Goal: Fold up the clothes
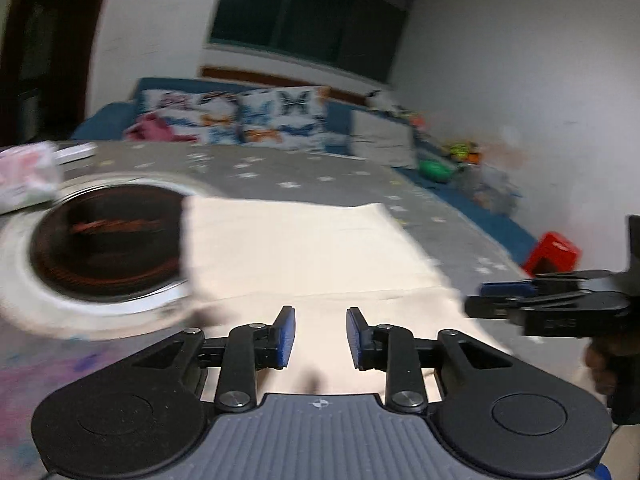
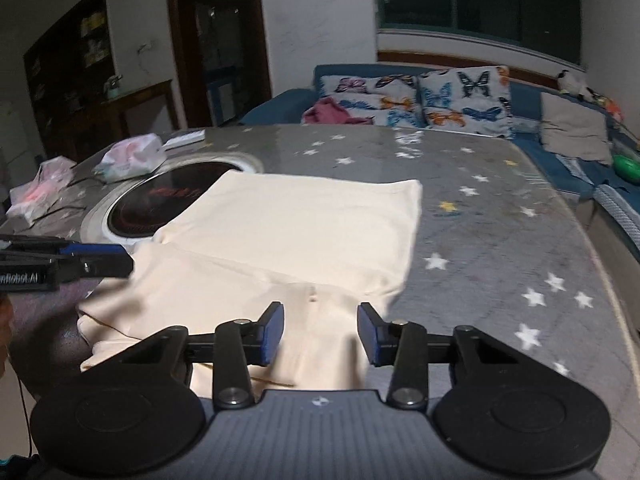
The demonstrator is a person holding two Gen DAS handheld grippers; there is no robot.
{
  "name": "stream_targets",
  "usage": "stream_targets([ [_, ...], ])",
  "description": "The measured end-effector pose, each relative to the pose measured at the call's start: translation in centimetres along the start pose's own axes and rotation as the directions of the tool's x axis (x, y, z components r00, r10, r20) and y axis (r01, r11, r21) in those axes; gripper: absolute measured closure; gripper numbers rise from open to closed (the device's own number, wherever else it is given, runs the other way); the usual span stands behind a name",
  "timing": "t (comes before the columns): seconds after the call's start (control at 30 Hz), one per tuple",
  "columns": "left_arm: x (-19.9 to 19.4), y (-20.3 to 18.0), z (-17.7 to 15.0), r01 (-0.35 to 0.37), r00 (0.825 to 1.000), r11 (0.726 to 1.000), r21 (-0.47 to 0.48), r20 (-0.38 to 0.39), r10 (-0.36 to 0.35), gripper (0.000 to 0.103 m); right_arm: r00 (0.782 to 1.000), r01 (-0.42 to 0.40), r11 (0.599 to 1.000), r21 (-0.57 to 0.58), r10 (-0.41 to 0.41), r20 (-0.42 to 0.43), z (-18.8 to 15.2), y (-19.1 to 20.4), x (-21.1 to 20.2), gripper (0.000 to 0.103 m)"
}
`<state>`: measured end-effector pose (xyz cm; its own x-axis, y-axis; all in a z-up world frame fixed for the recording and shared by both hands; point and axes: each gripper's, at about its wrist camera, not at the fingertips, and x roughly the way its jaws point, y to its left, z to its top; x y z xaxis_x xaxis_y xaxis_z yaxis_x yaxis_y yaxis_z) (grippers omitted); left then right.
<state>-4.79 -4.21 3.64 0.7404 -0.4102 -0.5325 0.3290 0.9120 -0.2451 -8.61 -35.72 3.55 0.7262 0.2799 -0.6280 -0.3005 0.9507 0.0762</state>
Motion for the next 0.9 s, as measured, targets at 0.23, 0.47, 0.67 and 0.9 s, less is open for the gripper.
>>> stream_targets([
  [0.23, 0.3, 2.6, 0.7, -0.083, 0.997, 0.996, -0.015, -0.007, 0.083, 0.075, 0.998, -0.02, 1.0, -0.012, 0.019, -0.052, 0.2, 0.8, 2.9, 0.084],
  [0.47, 2.4, 2.9, 0.9, -0.13, 0.991, 0.991, -0.005, -0.039, 0.13, 0.077, 0.998, 0.006, 1.0, -0.011, -0.007, -0.058, -0.1, 0.9, 3.6, 0.089],
  [0.67, 3.1, 3.4, 0.5, -0.168, 0.984, 0.985, 0.026, -0.056, 0.17, 0.088, 0.999, 0.033, 0.999, -0.026, -0.034, -0.039, 0.0, 1.0, 3.0, 0.1],
  [0.9, 2.3, 3.3, 0.6, -0.185, 0.981, 0.981, 0.056, -0.051, 0.188, 0.086, 0.998, 0.064, 0.997, -0.046, -0.065, -0.02, 0.0, 0.8, 1.9, 0.102],
])
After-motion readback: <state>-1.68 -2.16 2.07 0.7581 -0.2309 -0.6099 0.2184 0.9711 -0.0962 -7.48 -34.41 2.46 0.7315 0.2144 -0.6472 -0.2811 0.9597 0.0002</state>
